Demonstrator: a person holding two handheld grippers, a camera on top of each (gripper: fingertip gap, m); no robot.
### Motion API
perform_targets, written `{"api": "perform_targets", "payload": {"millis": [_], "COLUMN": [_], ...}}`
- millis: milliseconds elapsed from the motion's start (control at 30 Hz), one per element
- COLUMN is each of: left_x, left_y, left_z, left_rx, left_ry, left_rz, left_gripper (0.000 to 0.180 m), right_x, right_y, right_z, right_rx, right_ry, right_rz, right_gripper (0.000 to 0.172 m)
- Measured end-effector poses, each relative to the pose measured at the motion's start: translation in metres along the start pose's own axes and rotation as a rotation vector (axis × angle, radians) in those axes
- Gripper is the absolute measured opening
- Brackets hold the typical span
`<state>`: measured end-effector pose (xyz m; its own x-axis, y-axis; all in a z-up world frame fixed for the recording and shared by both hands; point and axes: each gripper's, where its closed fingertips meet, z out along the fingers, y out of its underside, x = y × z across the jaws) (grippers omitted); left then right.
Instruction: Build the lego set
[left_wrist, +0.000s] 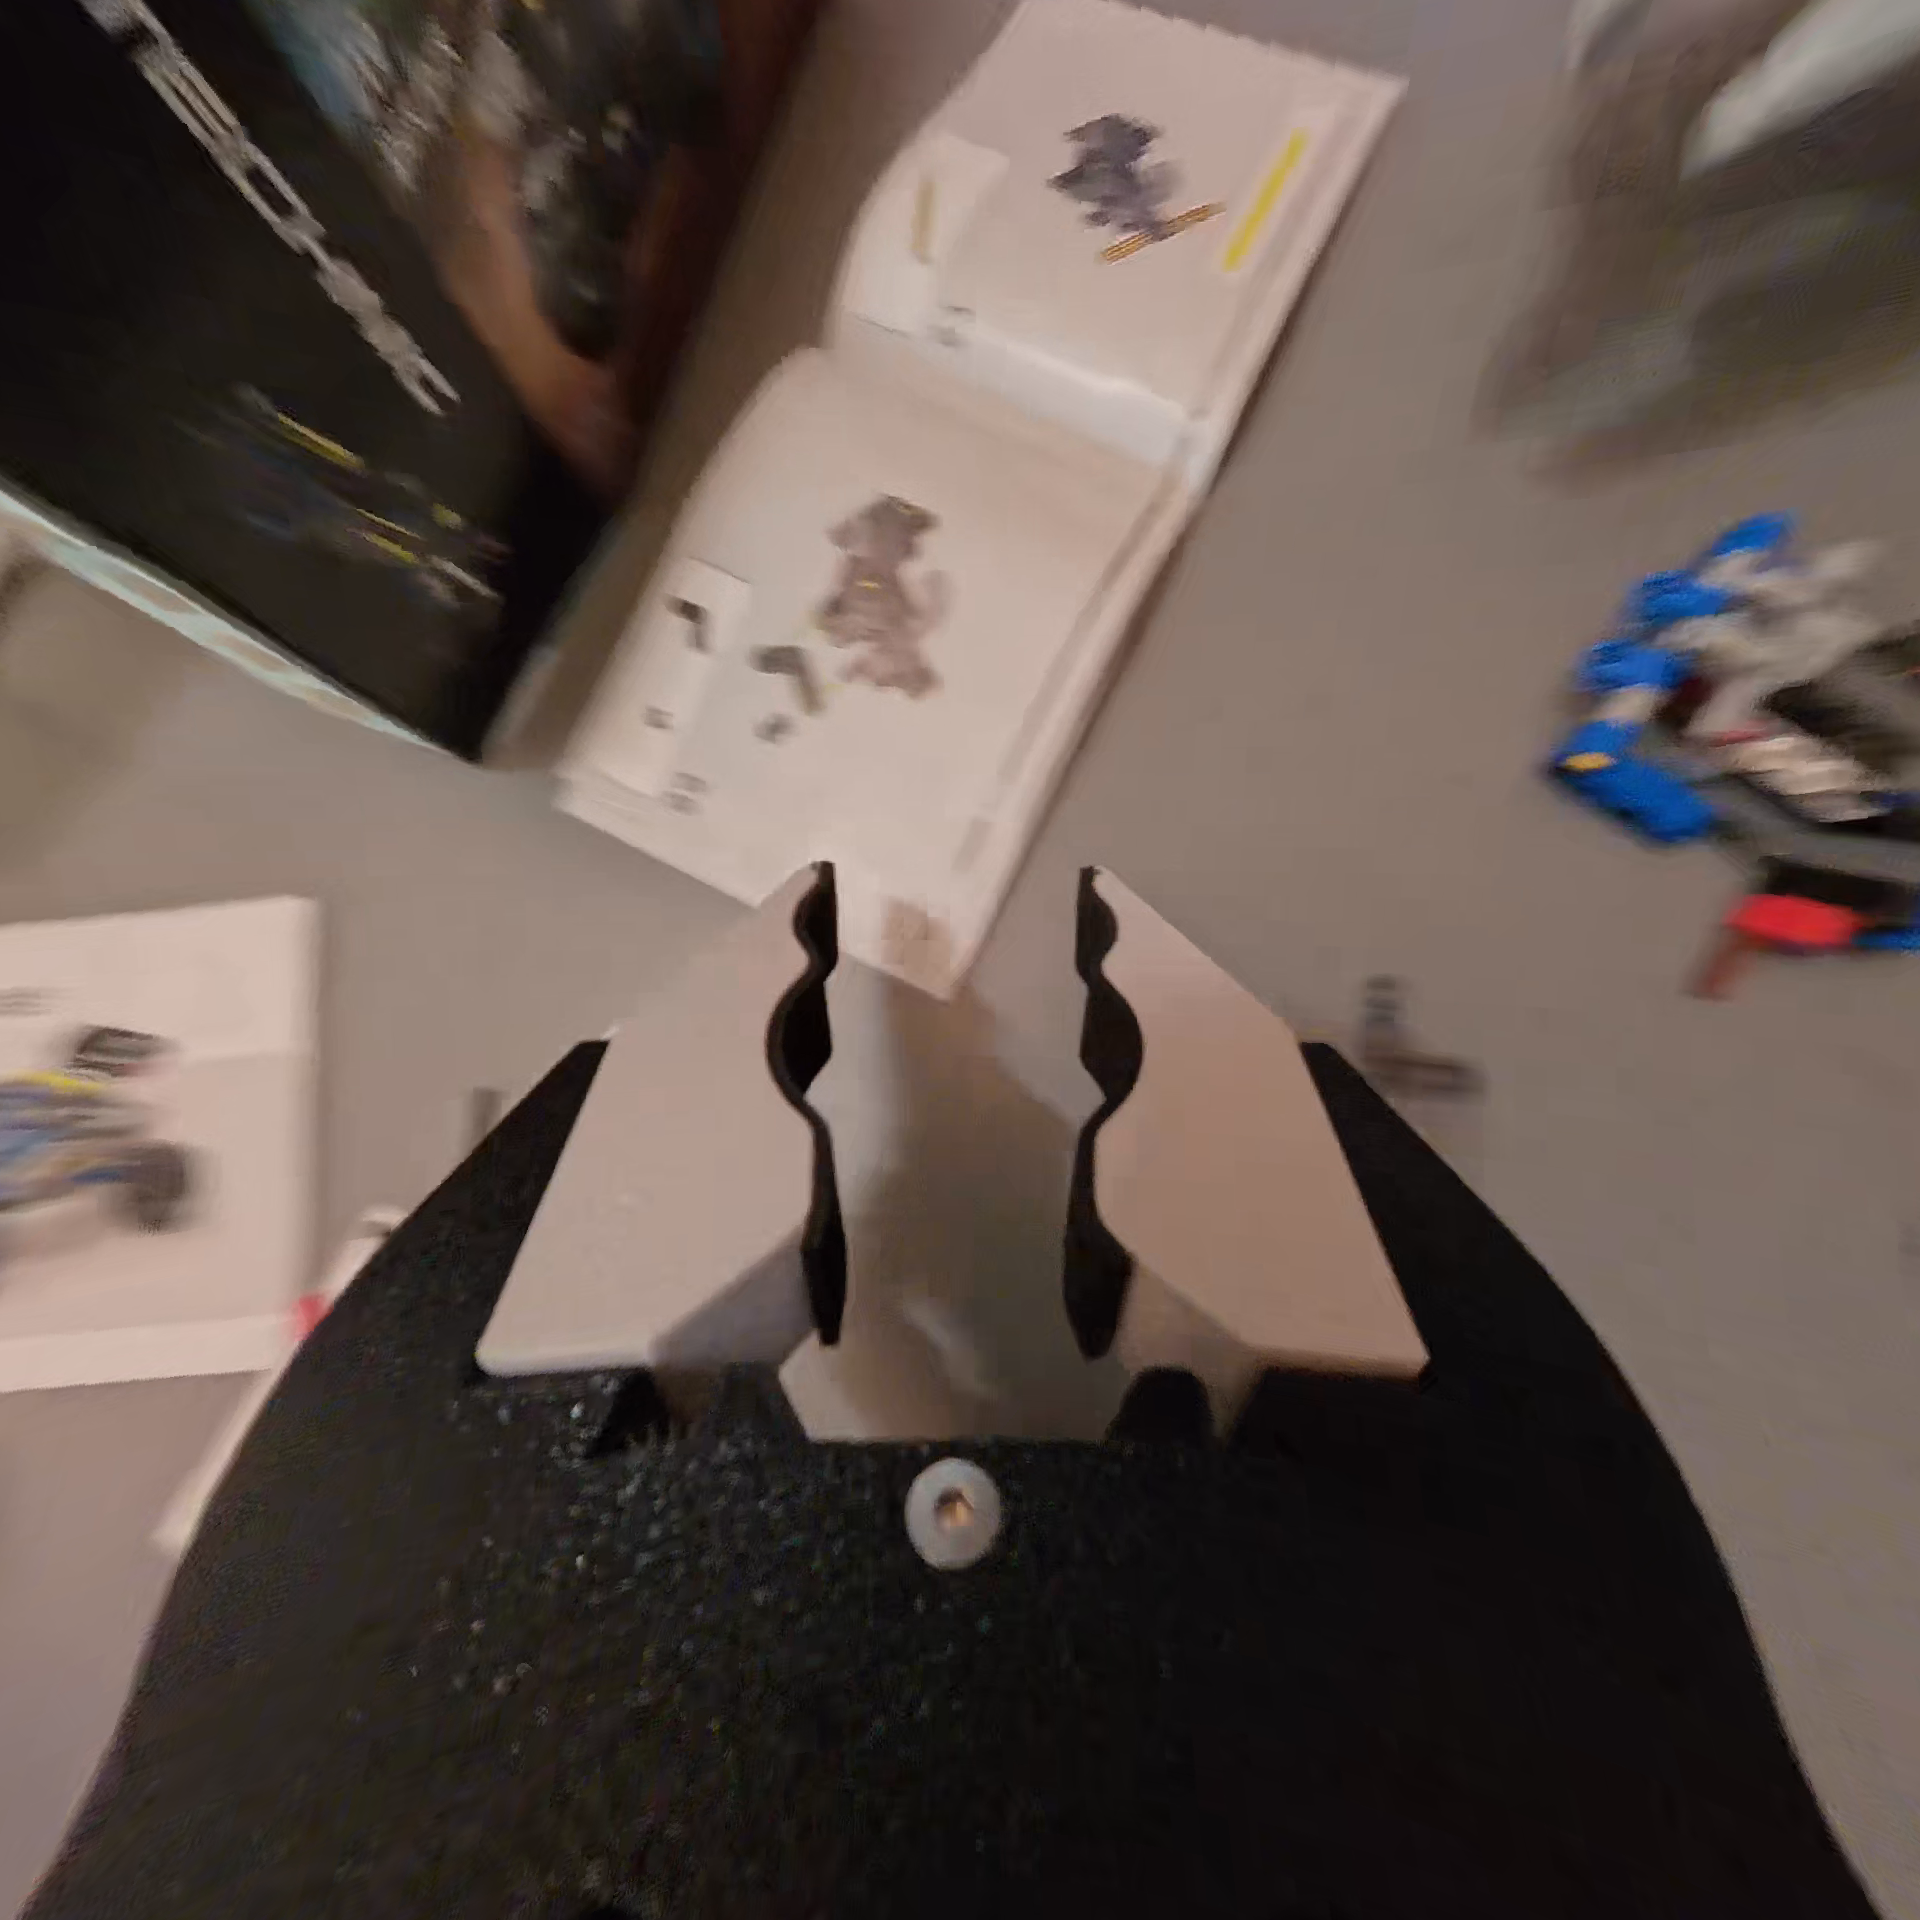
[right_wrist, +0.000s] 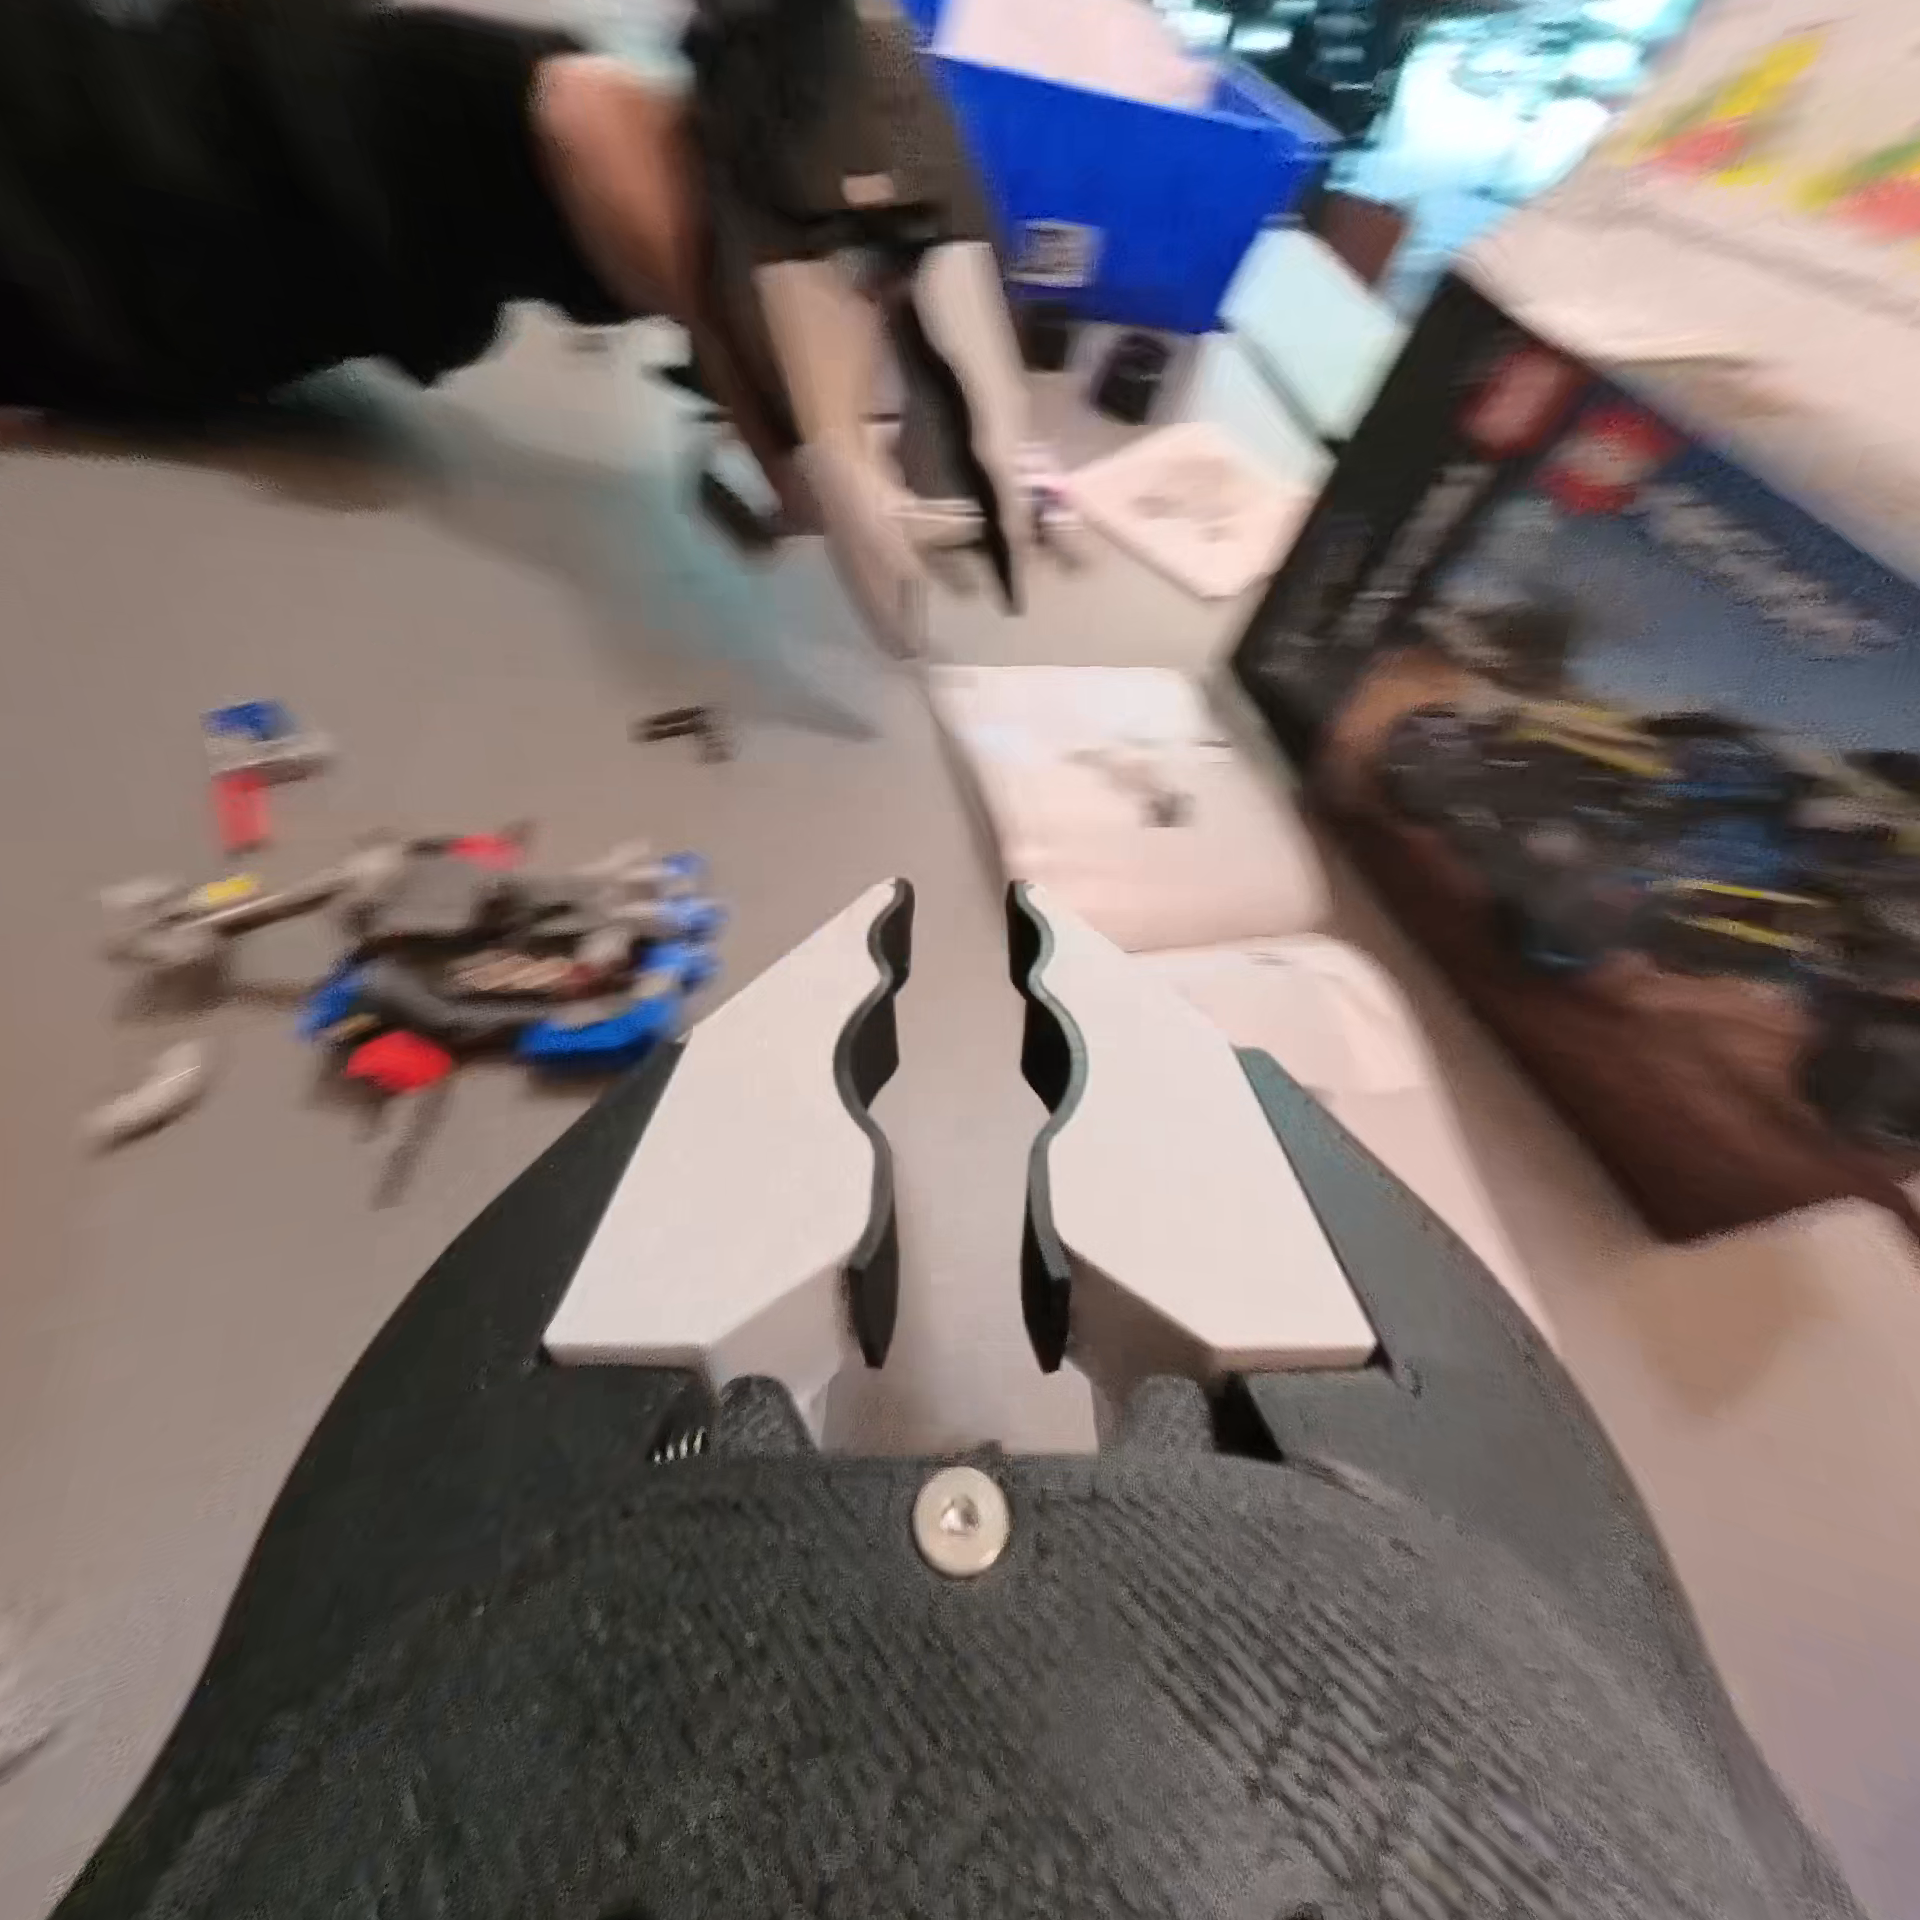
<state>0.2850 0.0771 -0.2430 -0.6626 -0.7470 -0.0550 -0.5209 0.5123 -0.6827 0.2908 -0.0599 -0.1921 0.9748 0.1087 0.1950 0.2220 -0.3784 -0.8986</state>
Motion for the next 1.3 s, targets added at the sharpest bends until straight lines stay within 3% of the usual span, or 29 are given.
{"api": "perform_targets", "payload": {"millis": [33, 167, 367, 667, 1300], "left_x": [-0.009, -0.016, -0.008, -0.004, 0.003], "left_y": [-0.002, -0.005, -0.005, -0.001, -0.006], "left_z": [0.003, 0.020, 0.021, 0.015, 0.013], "left_rx": [-0.017, -0.067, 0.018, 0.040, 0.062], "left_ry": [-0.053, -0.101, -0.045, -0.008, 0.021], "left_rz": [0.070, 0.199, 0.142, 0.095, 0.065], "left_gripper": [0.046, 0.048, 0.050, 0.050, 0.048], "right_x": [0.022, 0.033, 0.030, 0.032, 0.033], "right_y": [-0.003, 0.013, 0.029, 0.027, 0.026], "right_z": [0.006, 0.062, 0.099, 0.098, 0.098], "right_rx": [-0.010, -0.192, -0.311, -0.295, -0.303], "right_ry": [0.090, 0.069, 0.043, 0.041, 0.056], "right_rz": [0.004, -0.082, -0.218, -0.226, -0.233], "right_gripper": [0.018, 0.045, 0.047, 0.028, 0.026]}}
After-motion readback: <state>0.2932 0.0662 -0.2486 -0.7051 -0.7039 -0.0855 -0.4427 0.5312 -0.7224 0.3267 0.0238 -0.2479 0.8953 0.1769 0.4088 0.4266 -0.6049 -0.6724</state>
